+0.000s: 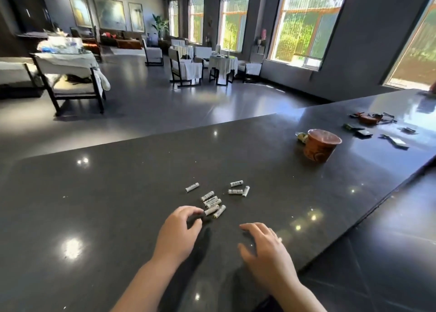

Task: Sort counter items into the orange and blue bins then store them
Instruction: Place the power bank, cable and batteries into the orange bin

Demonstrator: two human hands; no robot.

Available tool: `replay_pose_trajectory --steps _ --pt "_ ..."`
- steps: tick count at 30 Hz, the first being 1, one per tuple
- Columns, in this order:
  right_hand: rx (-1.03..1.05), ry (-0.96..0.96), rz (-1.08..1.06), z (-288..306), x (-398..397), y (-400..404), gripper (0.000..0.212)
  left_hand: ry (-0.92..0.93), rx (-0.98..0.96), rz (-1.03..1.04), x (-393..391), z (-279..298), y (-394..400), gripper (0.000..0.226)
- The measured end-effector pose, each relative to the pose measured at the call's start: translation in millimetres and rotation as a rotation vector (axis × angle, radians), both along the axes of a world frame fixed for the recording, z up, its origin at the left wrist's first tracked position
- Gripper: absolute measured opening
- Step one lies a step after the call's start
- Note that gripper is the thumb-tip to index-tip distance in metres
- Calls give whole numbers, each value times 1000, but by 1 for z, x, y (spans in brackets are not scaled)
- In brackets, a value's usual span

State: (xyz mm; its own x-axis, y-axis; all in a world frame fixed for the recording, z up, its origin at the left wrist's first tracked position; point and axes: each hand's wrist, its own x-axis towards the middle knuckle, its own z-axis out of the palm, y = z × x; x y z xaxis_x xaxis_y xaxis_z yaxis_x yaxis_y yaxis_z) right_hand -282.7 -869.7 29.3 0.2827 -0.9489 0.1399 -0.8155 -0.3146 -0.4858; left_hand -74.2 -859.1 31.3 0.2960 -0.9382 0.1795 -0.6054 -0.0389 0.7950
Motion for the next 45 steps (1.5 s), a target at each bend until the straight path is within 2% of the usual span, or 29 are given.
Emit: replay_pose_trajectory --steps 5,9,10,13,14,18,23,26,29,32,33,34,35,37,39,40,42,45 --pt "64 73 23 -23 7 -19 43 -18 113 -38 0 -23 -19 24" --pt "58 67 28 -34 14 -49 47 -39 99 -1 3 -36 -35 25" --pt "55 68 34 -36 17 -57 49 12 89 38 1 -37 -37 25" --pt "19 57 60 -40 28 -74 54 326 19 212 -9 -37 -38 24" --pt "8 43 64 -42 33 -79 55 361 -12 262 -11 -37 -37 24" --pt "-14 80 81 -47 51 -105 62 97 -24 292 -17 -42 -37 24" --pt "34 185 44 -57 69 -125 84 31 41 316 -15 -45 -40 25" --pt "4 185 29 -63 76 -130 88 19 66 343 -12 -48 -40 26" --pt "-12 183 25 -67 81 -134 86 24 67 359 -11 -51 -44 25" --pt "-62 146 42 -67 82 -136 69 52 54 365 -10 -50 -51 25" --pt "-79 95 55 -67 82 -135 62 121 42 388 -11 -48 -54 24" --pt "-93 30 70 -65 82 -134 55 271 24 428 -13 -46 -57 23" --pt "-114 -42 88 -63 82 -134 51 506 -3 478 -14 -42 -60 22" --pt "-171 -185 159 -52 84 -135 50 1104 -34 521 -16 -31 -70 21" --pt "-160 -244 324 -40 87 -136 50 1544 -1 482 -14 -21 -79 24" --pt "-132 -225 418 -34 88 -137 52 1678 30 439 -12 -18 -83 27" --pt "-77 -212 526 -28 87 -140 55 1829 78 334 -11 -14 -87 34" --pt "-150 -349 383 -33 75 -143 44 1871 87 345 -9 -21 -90 36"
